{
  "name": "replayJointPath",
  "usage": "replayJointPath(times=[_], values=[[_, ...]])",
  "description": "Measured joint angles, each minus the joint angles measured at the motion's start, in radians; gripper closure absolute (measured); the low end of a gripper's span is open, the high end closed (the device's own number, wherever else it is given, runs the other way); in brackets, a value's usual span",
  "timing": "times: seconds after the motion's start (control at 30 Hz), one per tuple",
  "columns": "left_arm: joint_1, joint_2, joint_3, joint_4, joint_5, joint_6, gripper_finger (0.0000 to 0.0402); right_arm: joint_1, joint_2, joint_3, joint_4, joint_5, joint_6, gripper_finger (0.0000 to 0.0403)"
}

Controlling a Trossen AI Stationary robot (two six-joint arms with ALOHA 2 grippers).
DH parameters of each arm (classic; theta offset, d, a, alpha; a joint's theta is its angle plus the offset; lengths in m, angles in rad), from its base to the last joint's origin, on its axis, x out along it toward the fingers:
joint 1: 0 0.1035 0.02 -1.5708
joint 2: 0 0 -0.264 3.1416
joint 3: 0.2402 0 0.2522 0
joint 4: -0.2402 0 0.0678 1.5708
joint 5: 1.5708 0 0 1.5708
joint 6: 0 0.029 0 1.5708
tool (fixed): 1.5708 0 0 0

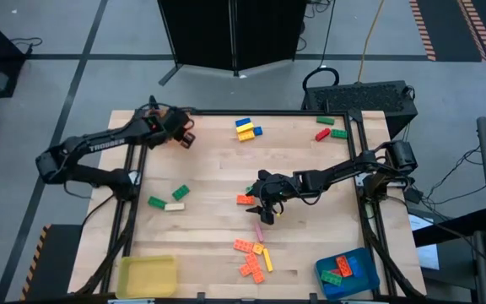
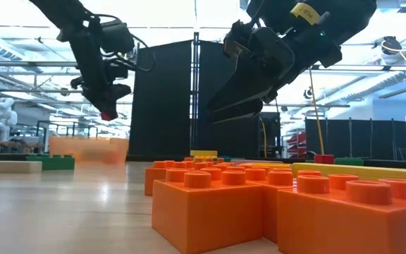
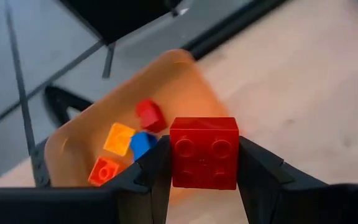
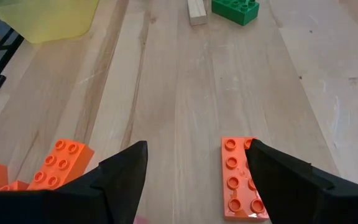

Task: Sort blocks by size
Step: Put the red 4 stud game piece into the orange bin, then put the yellow 4 stud game piece into the orange bin

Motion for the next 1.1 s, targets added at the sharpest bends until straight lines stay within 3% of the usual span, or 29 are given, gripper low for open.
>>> replayJointPath(times=[0.33,0.63,0.93,1.1], values=[[0.121,0.0,0.0,0.068,0.001,-0.027,0.025,0.0,0.0,0.0,-0.003,0.0,0.0,0.0135],[0.139,0.0,0.0,0.09,0.001,-0.027,0.0197,0.0,0.0,0.0,-0.007,0.0,0.0,0.0135],[0.136,0.0,0.0,0.088,0.006,0.0,0.019,0.0,0.0,0.0,-0.01,0.0,-0.002,0.0135],[0.119,0.0,0.0,0.106,0.185,0.098,0.0189,0.0,0.0,0.0,-0.043,0.013,-0.009,0.0135]])
